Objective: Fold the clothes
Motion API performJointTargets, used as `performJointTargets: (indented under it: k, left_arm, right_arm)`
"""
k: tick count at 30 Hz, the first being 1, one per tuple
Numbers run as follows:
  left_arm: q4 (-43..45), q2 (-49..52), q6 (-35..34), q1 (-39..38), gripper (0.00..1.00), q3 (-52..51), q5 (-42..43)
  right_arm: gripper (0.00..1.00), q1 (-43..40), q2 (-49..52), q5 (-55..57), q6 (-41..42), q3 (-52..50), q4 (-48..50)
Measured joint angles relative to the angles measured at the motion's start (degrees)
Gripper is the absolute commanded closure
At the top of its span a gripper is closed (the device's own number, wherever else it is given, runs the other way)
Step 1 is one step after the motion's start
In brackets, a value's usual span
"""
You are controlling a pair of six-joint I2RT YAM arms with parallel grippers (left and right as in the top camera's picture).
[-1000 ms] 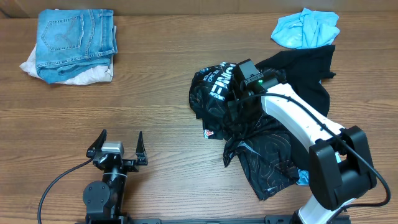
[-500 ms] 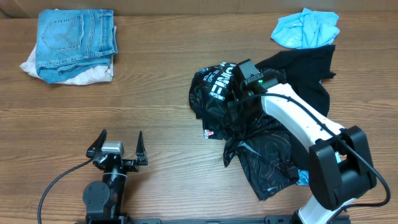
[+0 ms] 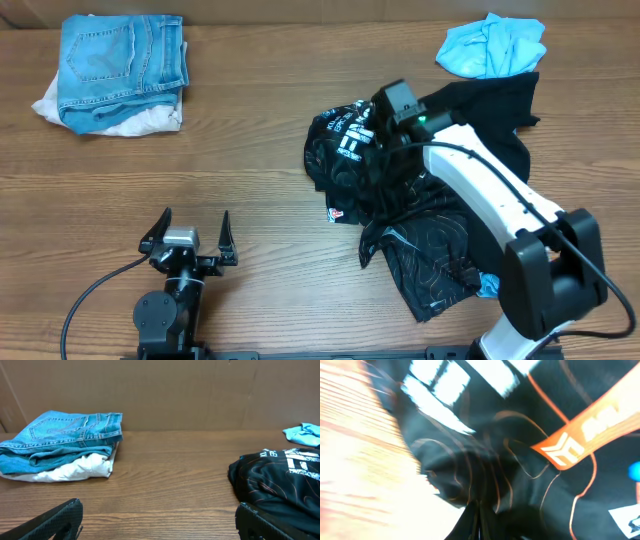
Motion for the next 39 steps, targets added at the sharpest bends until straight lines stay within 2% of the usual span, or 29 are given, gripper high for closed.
performJointTargets:
  k: [13,19,22,32,36,39]
  left_arm:
    - [0.0,0.0,0.0,0.0,0.00,0.0,0.0]
    - [0.0,0.0,0.0,0.0,0.00,0.0,0.0]
    - [0.0,0.0,0.0,0.0,0.00,0.0,0.0]
    - [0.0,0.0,0.0,0.0,0.00,0.0,0.0]
    - [0.0,0.0,0.0,0.0,0.00,0.0,0.0]
    - [0.0,0.0,0.0,0.0,0.00,0.0,0.0]
  right_arm:
    - [0.96,0.0,-13.0,-15.7,2.6,5.3,0.7]
    - [0.96,0.6,-16.9,-27.0,5.3,5.9,9.2]
    - [0.96,3.9,-17.7,-30.1,7.9,6.3,14.9]
    - [0.96,22.9,-17.7,-27.6,15.3,6.5,27.8]
    - [0.96,25.5,-17.7,-26.3,16.3,6.5,28.7]
    - [0.96,25.4,-17.7,-22.4,16.7,6.7,25.3]
